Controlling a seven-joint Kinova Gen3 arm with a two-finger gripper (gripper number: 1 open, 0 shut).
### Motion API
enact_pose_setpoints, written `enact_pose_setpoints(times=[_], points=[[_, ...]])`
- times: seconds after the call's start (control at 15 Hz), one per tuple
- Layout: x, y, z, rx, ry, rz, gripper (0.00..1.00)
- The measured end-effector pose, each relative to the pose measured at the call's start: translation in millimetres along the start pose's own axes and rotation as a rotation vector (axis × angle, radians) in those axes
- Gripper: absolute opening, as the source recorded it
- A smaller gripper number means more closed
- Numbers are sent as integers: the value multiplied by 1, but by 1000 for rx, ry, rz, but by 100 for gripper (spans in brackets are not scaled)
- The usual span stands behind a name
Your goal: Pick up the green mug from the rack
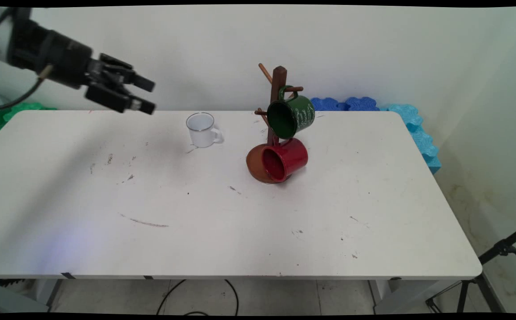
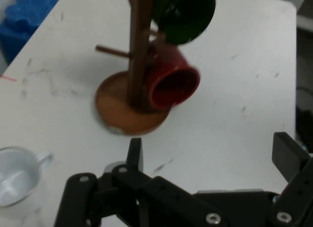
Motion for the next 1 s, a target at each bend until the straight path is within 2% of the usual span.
enact_pose_setpoints(times=[0.2, 0.53, 1.0], points=[[26, 24, 28, -8, 7, -75, 100], [56, 53, 70, -3, 22, -186, 100], [76, 82, 117, 21, 67, -330, 100]])
